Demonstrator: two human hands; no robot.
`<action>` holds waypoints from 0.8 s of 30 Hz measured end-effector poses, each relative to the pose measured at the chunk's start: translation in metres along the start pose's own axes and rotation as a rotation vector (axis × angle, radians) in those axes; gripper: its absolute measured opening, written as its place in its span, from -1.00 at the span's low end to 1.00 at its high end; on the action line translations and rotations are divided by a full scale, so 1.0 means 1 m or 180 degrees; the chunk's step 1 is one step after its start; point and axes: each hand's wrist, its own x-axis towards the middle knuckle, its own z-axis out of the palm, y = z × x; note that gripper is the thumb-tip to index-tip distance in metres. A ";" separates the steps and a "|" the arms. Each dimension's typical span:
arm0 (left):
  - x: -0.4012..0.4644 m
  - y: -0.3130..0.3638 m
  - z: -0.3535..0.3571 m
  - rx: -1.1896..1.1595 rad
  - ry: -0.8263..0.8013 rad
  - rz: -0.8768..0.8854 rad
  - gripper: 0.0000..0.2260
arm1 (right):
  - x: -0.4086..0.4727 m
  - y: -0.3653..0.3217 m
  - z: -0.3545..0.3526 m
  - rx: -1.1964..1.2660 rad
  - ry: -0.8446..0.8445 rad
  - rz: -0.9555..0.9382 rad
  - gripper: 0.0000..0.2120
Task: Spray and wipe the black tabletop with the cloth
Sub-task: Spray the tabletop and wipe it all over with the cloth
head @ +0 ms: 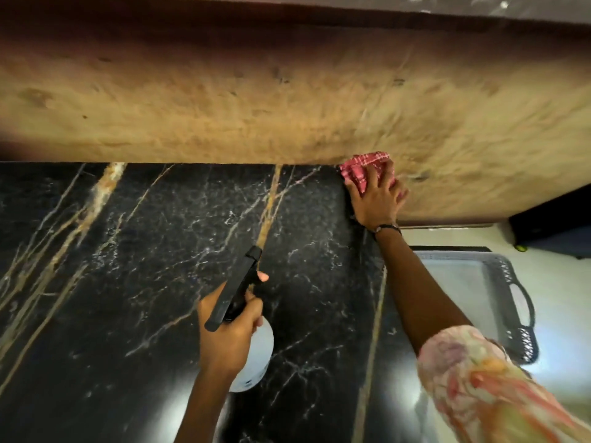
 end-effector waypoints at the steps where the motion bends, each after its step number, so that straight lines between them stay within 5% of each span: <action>1: -0.005 0.000 0.009 -0.0047 -0.0032 0.0022 -0.79 | 0.006 -0.001 -0.003 0.0042 -0.0084 0.0133 -0.35; 9: -0.035 -0.001 0.054 0.0006 0.0115 0.0101 -0.75 | -0.011 0.023 -0.005 0.0092 -0.0104 0.0208 -0.42; 19: -0.082 -0.010 0.083 0.0158 0.0095 0.0095 -0.76 | -0.228 0.119 0.015 -0.0118 0.0122 -0.0206 -0.54; 24: -0.105 -0.020 0.096 0.0330 -0.0094 0.0135 -0.74 | -0.218 0.114 0.015 0.0066 0.0246 -0.0247 -0.54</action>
